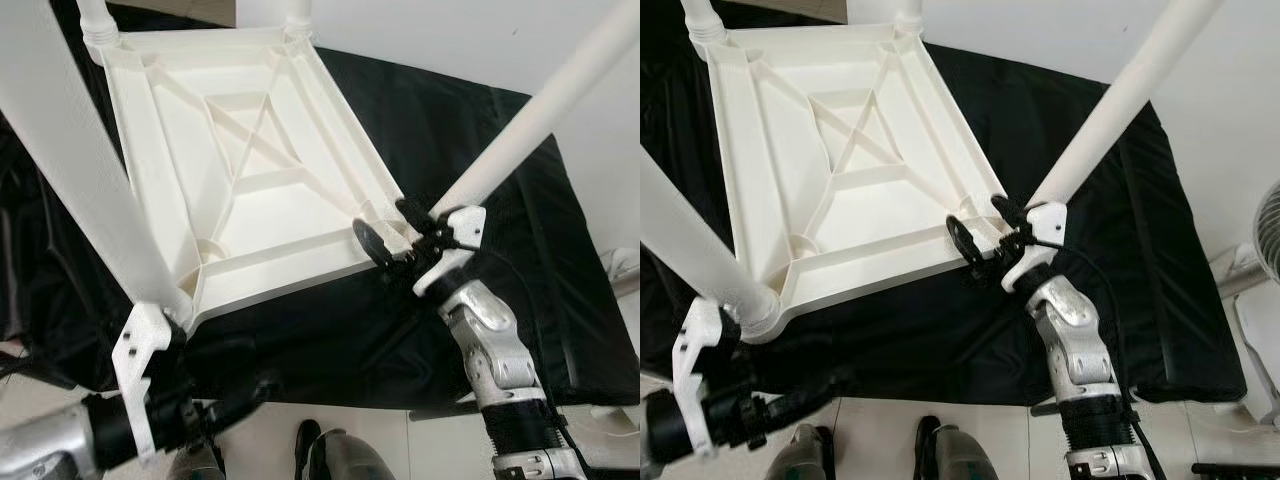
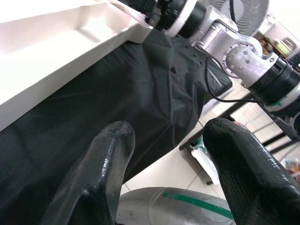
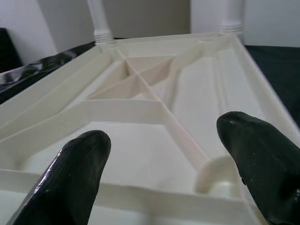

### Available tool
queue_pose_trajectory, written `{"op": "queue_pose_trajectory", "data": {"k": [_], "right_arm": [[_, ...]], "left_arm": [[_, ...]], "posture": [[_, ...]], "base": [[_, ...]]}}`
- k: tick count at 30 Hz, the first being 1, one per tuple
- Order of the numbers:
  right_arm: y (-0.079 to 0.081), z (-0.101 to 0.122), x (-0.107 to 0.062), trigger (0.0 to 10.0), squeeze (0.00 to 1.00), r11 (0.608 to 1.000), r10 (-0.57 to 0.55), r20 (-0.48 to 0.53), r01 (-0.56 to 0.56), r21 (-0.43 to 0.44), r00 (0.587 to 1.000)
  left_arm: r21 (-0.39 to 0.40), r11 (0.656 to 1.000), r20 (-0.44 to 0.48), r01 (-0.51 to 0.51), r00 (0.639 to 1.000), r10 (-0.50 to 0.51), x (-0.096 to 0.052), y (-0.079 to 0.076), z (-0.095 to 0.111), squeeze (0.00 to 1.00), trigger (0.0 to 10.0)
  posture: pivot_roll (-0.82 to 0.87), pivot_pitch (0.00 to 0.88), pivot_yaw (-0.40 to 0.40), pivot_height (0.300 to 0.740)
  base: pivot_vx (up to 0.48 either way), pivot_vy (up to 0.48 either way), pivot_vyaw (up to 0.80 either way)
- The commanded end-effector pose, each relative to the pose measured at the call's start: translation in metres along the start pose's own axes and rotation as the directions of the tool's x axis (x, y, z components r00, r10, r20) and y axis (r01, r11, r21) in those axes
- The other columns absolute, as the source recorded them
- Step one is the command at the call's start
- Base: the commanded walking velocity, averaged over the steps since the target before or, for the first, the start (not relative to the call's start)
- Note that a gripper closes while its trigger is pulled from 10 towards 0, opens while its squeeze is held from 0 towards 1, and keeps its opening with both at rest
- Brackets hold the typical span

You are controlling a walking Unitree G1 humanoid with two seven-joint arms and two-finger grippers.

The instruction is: Building children table

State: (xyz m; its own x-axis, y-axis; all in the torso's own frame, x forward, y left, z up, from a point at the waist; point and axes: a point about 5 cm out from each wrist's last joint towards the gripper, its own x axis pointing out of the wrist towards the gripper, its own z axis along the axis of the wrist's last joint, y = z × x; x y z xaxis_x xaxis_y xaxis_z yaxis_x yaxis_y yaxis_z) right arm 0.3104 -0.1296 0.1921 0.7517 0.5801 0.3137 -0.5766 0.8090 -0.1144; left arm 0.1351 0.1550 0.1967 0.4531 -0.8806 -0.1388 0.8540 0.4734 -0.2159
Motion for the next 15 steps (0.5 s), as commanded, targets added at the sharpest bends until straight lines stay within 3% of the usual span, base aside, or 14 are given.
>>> {"op": "queue_pose_trajectory", "data": {"k": [1, 8, 9, 10, 11, 13, 14, 15], "right_arm": [[-0.002, -0.006, -0.005, 10.0, 0.0, 1.0, -0.005, -0.016, 0.005, 0.01, 1.0], [-0.003, -0.007, 0.001, 10.0, 0.0, 1.0, 0.016, -0.011, -0.016, 0.008, 1.0], [-0.003, -0.007, 0.002, 10.0, 0.0, 1.0, 0.02, -0.009, -0.02, 0.008, 1.0], [-0.003, -0.007, 0.002, 10.0, 0.0, 1.0, 0.02, -0.009, -0.02, 0.008, 1.0], [-0.002, -0.008, 0.002, 10.0, 0.0, 1.0, 0.024, -0.008, -0.024, 0.01, 1.0], [-0.002, -0.008, 0.002, 10.0, 0.0, 1.0, 0.024, -0.008, -0.024, 0.01, 1.0], [-0.002, -0.008, 0.003, 10.0, 0.0, 1.0, 0.026, -0.006, -0.026, 0.011, 1.0], [-0.002, -0.008, 0.003, 10.0, 0.0, 1.0, 0.026, -0.006, -0.026, 0.011, 1.0]], "left_arm": [[0.01, 1.0, -0.007, 0.026, 1.0, -0.026, -0.001, -0.008, 0.001, 0.0, 10.0], [-0.051, 0.999, -0.146, -0.011, 0.989, 0.004, -0.015, -0.017, -0.017, 0.0, 10.0], [-0.052, 0.997, -0.209, -0.051, 0.977, 0.039, -0.023, -0.015, -0.022, 0.0, 10.0], [-0.052, 0.997, -0.209, -0.051, 0.977, 0.039, -0.023, -0.015, -0.022, 0.0, 10.0], [-0.032, 0.993, -0.266, -0.109, 0.959, 0.097, -0.035, -0.008, -0.024, 0.0, 10.0], [-0.032, 0.993, -0.266, -0.109, 0.959, 0.097, -0.035, -0.008, -0.024, 0.0, 10.0], [-0.002, 0.989, -0.309, -0.151, 0.94, 0.143, -0.045, -0.002, -0.023, 0.0, 10.0], [-0.002, 0.989, -0.309, -0.151, 0.94, 0.143, -0.045, -0.002, -0.023, 0.0, 10.0]], "posture": [[0.25, 0.242, -0.181, 0.74], [0.27, 0.253, -0.186, 0.74], [0.27, 0.254, -0.186, 0.74], [0.27, 0.254, -0.186, 0.74], [0.28, 0.257, -0.184, 0.74], [0.28, 0.257, -0.184, 0.74], [0.28, 0.257, -0.183, 0.74], [0.28, 0.257, -0.183, 0.74]], "base": [[0.0, 0.0, 0.0], [0.0, 0.0, 0.0], [0.0, 0.0, 0.0], [0.0, 0.0, 0.0], [0.0, 0.0, 0.0], [0.0, 0.0, 0.0], [0.0, 0.0, 0.0], [0.0, 0.0, 0.0]]}}
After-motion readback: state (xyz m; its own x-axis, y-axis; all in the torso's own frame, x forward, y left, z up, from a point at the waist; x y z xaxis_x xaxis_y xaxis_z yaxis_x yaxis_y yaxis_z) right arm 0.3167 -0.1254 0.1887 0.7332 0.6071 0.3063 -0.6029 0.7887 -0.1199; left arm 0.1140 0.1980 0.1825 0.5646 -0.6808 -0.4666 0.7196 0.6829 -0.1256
